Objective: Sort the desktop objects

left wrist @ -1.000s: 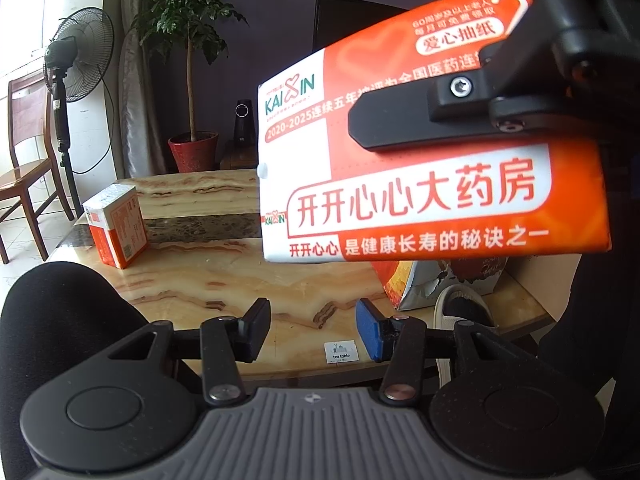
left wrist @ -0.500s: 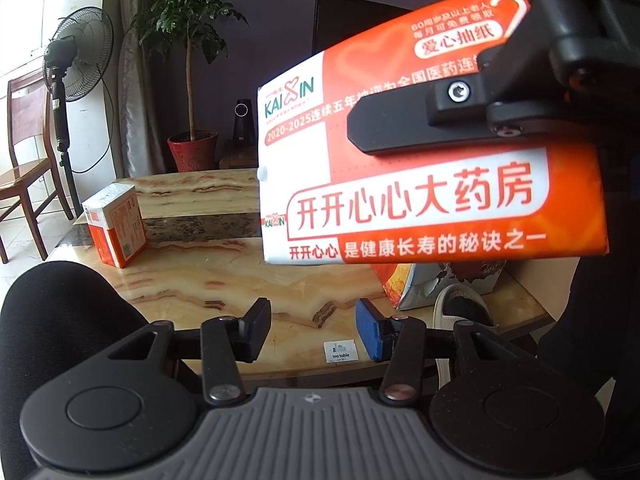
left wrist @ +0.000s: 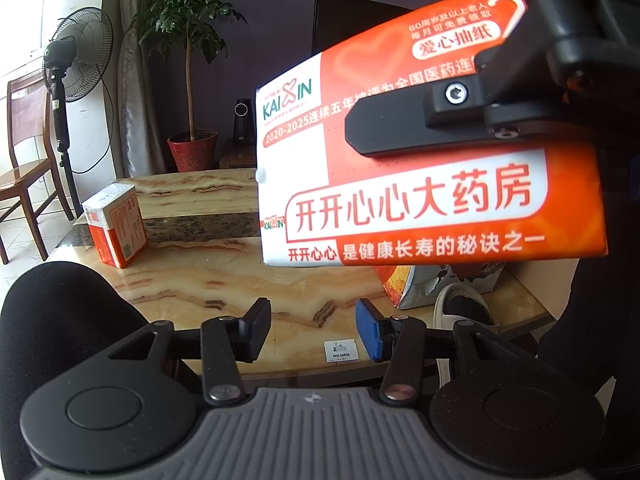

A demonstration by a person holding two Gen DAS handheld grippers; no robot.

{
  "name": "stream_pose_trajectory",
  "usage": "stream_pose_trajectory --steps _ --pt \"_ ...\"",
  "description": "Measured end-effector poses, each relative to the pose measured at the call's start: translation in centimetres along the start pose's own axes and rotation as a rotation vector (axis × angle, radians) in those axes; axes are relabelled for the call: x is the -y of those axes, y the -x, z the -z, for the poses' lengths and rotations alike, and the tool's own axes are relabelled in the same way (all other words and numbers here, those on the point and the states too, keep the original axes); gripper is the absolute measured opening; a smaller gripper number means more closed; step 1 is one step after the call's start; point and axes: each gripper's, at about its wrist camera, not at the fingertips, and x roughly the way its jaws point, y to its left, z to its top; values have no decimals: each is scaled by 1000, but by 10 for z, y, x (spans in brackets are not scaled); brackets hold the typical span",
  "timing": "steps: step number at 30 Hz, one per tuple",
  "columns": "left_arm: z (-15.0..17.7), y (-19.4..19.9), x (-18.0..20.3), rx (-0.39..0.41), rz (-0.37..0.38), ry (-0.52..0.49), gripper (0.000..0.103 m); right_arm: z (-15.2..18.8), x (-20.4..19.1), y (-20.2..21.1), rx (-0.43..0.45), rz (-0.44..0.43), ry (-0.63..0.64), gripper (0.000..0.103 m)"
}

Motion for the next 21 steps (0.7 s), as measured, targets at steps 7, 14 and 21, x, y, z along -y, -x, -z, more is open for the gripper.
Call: stream_pose_trajectory --steps 7,14,21 --pt "0 -1 0 -1 -1 -1 48 1 0 -1 -1 0 1 74" --pt "0 -1 0 -2 -2 -2 48 1 0 -1 -1 1 1 74" --pt "1 -2 0 -4 -3 -3 49 0 0 -1 -3 1 0 74"
